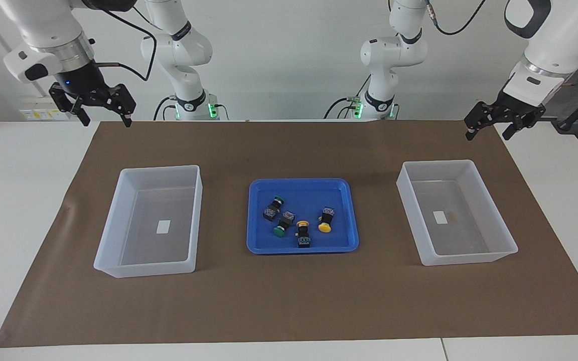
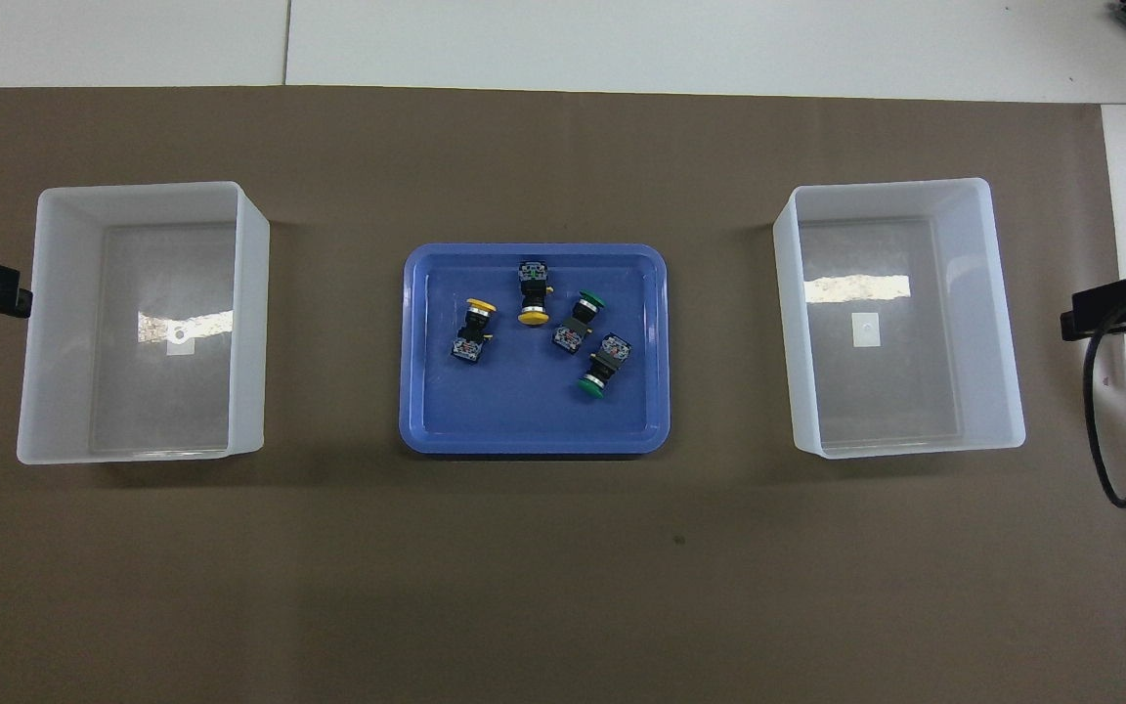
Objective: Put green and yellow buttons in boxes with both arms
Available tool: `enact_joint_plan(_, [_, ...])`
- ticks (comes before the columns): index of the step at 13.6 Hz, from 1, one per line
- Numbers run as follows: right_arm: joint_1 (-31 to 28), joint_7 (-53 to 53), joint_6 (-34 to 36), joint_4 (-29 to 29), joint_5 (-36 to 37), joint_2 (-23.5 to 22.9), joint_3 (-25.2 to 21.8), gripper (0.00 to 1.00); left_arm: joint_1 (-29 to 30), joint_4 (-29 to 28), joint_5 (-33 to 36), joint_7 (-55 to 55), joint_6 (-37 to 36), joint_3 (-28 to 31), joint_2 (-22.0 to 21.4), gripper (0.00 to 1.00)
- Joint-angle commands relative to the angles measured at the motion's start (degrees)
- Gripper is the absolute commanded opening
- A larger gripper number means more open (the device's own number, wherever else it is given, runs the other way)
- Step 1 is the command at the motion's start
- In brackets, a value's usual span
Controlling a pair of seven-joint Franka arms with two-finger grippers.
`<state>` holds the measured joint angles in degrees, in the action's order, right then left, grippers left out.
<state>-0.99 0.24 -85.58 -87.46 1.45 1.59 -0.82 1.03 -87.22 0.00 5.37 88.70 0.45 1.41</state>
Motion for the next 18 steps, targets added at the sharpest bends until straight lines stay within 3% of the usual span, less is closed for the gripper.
enact_joint_plan(1, [0.5, 0.7, -1.8, -2.5, -0.6, 1.5, 0.6, 1.0, 0.4, -1.5, -0.3, 0.0, -0.6, -0.3, -1.5, 1.0])
enact_joint_plan(7, [0.8, 0.5, -1.1, -2.2, -0.9, 1.9, 0.5, 1.0, -0.3, -2.7, -0.3, -0.4, -0.2, -0.4, -1.9, 1.0])
enact_joint_plan(9, [0.8, 0.3, -1.4, -2.4, -0.9, 2.1, 0.5, 1.0, -0.8, -5.5, -0.3, -0.4, 4.7, -1.0, -2.8, 1.0])
enact_joint_plan(15, [3.3, 5.2, -2.5, -2.5, -0.3, 2.0, 0.8, 1.0, -12.3, -17.8, -0.3, -4.5, 20.7, -1.1, -2.9, 1.0])
enact_joint_plan(18, [3.3, 5.3, -2.7, -2.5, -0.3, 2.0, 0.8, 1.0, -18.8, -19.1, -0.3, -11.6, 28.1, -1.1, 2.9, 1.0])
